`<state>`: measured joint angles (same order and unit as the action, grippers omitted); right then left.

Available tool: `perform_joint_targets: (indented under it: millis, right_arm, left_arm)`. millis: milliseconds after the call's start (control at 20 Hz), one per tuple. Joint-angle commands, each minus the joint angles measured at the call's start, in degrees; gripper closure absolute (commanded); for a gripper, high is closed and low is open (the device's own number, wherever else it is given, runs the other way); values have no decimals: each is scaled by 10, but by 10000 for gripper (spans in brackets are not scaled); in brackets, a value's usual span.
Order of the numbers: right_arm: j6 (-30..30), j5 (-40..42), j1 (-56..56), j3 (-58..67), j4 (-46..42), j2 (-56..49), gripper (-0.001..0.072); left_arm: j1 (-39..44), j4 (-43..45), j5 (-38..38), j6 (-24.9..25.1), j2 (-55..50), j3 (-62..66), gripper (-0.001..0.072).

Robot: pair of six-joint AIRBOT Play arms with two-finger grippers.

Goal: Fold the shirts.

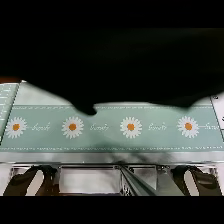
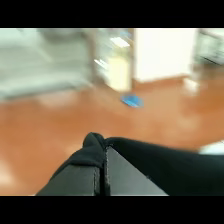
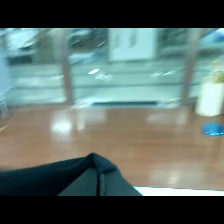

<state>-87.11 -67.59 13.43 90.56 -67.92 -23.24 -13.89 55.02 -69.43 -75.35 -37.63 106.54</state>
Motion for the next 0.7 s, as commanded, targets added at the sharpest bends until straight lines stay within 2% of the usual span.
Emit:
perform_joint_targets:
  millis: [0, 200, 350, 500, 650]
  right_arm:
    - [-33, -49, 0, 4, -60, 53, 694]
    - [-43, -121, 0, -23, -73, 48, 694]
    - [-43, -134, 0, -118, -51, 28, 694]
    - [-17, -75, 0, -244, -1, -29, 694]
    - [25, 26, 0, -336, 65, -136, 694]
  left_arm:
    - [0, 85, -21, -15, 70, 22, 684]
    - [0, 86, -63, -35, 74, -31, 684]
    - [0, 69, -73, -31, 73, -207, 684]
    - [0, 58, -12, -31, 43, -398, 684]
    - [12, 43, 116, -31, -31, -521, 684]
